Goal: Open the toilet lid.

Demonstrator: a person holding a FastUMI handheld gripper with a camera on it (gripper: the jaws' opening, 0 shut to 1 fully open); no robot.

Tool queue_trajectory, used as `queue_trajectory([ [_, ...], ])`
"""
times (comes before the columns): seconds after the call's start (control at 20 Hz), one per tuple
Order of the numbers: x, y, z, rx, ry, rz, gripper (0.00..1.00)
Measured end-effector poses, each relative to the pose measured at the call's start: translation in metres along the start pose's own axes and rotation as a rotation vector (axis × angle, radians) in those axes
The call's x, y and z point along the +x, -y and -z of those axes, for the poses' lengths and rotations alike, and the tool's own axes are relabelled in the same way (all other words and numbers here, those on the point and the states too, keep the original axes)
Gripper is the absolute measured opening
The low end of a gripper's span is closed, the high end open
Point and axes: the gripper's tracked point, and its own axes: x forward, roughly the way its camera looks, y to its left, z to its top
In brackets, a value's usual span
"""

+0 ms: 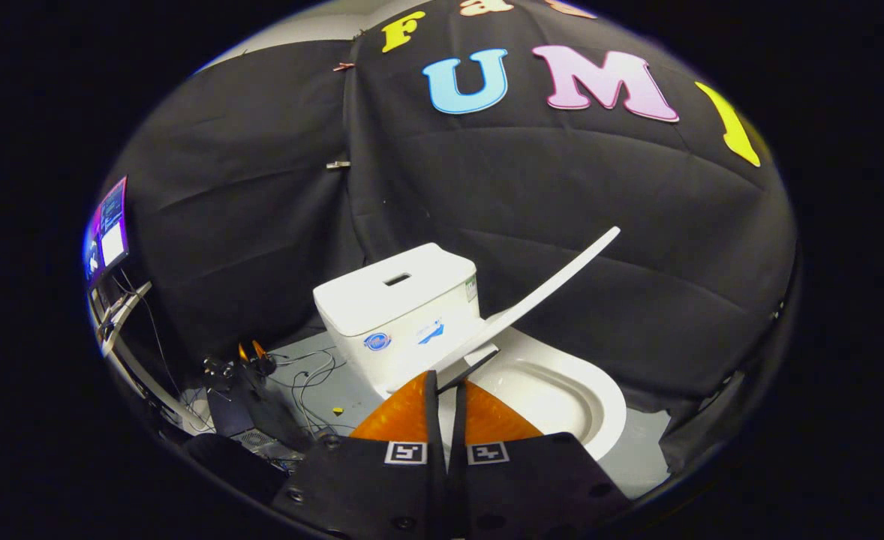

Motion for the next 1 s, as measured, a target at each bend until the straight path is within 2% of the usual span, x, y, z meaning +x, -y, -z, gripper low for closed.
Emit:
queue_trajectory([
  [0.55, 0.040, -0.069, -0.058, -0.120, 0.026, -0.059, 0.05],
  [1.0, 0.084, -0.127, -0.083, -0.152, 0.022, -0.126, 0.07],
])
